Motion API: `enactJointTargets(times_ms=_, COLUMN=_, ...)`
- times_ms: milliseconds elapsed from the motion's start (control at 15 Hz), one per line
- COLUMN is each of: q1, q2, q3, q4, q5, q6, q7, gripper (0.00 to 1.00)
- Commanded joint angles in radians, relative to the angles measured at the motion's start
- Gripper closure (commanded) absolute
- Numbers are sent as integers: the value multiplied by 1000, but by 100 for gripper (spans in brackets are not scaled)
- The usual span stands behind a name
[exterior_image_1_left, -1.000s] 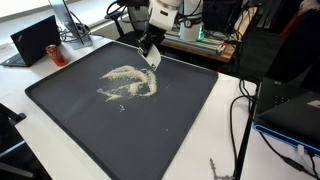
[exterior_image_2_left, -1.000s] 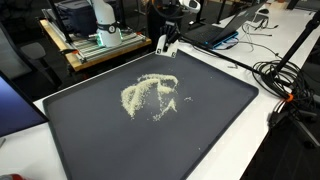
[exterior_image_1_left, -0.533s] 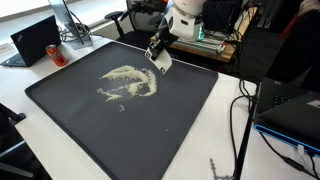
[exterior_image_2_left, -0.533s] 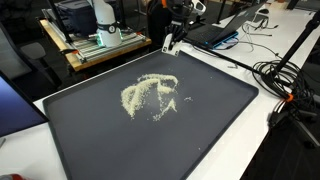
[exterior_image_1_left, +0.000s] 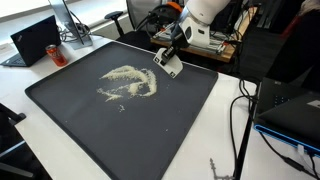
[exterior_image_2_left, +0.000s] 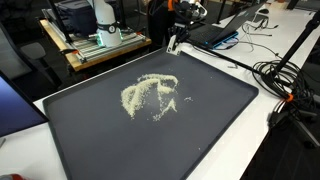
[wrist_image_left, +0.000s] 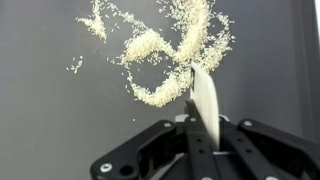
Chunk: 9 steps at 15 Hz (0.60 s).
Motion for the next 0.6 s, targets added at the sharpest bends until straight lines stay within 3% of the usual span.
enactJointTargets(times_ms=0, q1=-2, q2=-2, q3=20, q4=-1, q5=13, q6=28, q7=-55, gripper=99)
enactJointTargets(times_ms=533, q1=-26, q2=-15, q3=24, q4=-5, q5=96, q6=133, q7=-153, gripper=99)
